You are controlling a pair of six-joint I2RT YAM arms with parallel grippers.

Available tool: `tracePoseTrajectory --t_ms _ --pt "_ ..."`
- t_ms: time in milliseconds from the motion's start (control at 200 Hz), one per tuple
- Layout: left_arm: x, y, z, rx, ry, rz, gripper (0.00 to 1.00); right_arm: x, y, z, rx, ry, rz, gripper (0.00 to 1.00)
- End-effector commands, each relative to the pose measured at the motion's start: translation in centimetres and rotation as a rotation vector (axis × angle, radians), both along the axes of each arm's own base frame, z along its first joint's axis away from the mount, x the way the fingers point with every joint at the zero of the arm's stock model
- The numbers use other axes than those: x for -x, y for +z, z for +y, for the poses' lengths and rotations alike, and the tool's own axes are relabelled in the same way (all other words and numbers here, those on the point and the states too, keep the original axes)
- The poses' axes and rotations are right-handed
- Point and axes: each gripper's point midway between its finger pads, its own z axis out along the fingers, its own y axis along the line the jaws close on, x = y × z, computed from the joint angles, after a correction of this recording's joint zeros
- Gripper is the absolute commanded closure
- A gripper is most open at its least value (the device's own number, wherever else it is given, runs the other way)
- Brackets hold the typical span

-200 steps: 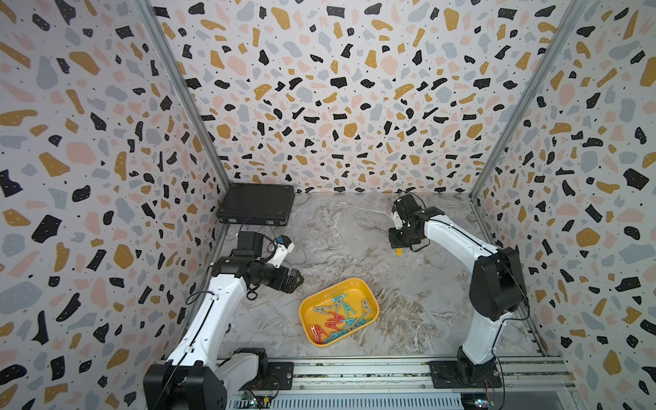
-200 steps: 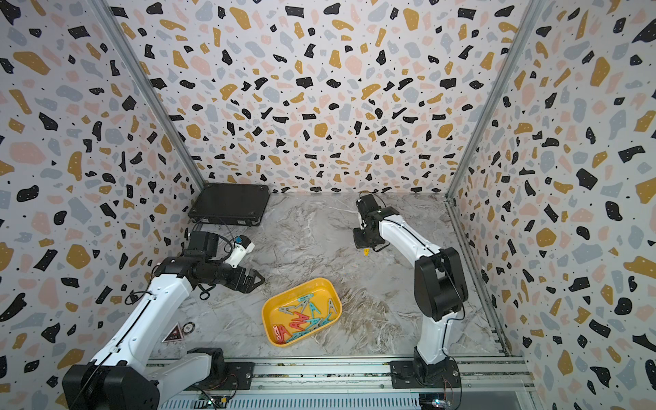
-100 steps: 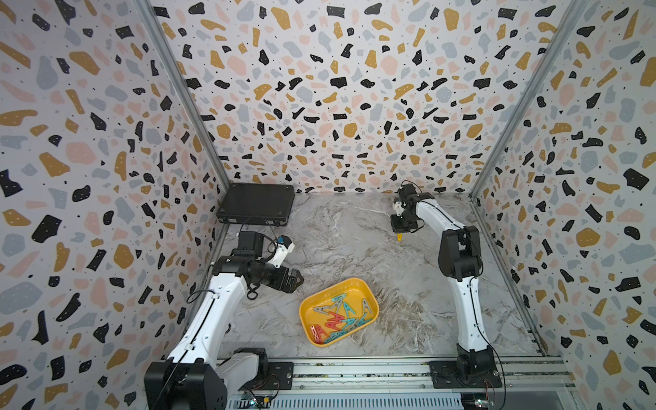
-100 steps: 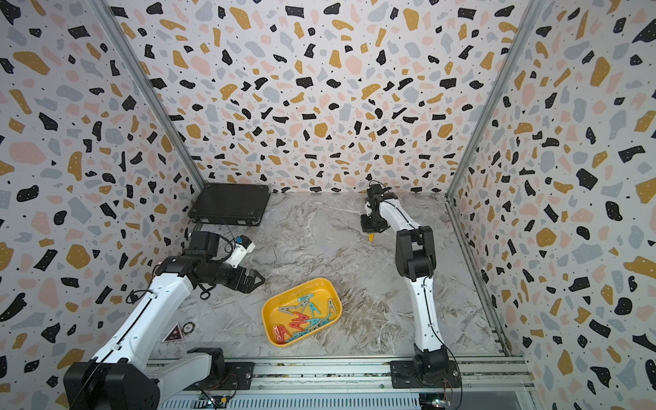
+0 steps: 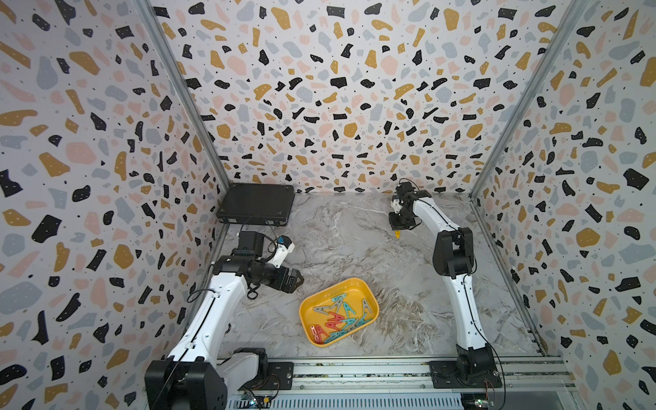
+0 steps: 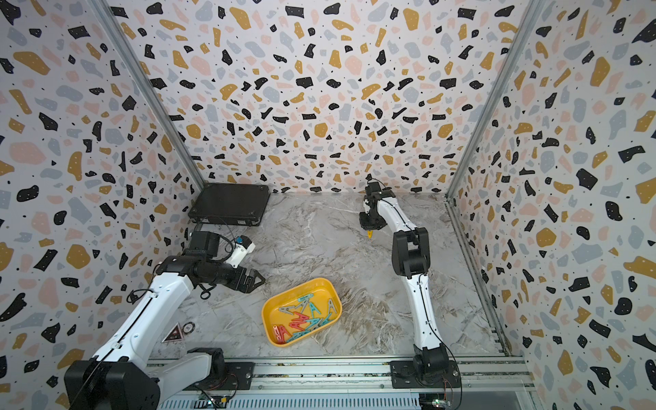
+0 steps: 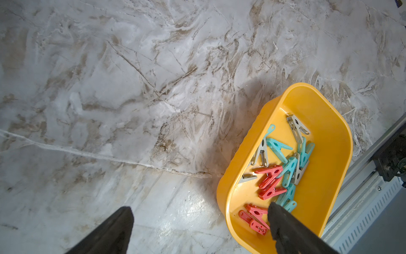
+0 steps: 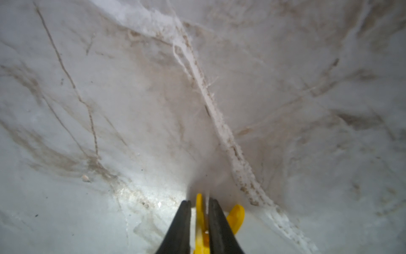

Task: Take the clothespins out of the storage box
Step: Place the clothespin at the center of the board.

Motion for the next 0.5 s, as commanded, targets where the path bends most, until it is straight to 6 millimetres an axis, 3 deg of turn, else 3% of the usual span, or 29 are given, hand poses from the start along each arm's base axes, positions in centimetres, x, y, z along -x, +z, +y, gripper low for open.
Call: tracePoseTrajectory --t_ms 0,80,315,496 --pt "-0.1 -0.1 -0.2 0.012 -0.016 -0.008 0.00 -0.4 3.5 0.2 -0.019 -0.004 -0.044 0.66" --pt "0.0 0.0 -0.2 0.014 -0.017 -0.010 0.00 -0.5 5.2 0.3 -0.029 -0.003 -0.074 0.61" --pt "0.0 0.1 -0.2 0.015 -0.019 -0.015 0.00 -0.2 11.1 0.8 -0.093 -0.004 -0.159 0.60" --pt "0.0 0.2 -0.2 0.015 -0.018 -0.020 0.00 2.6 15.2 1.2 -0.089 0.006 -0.186 0.60"
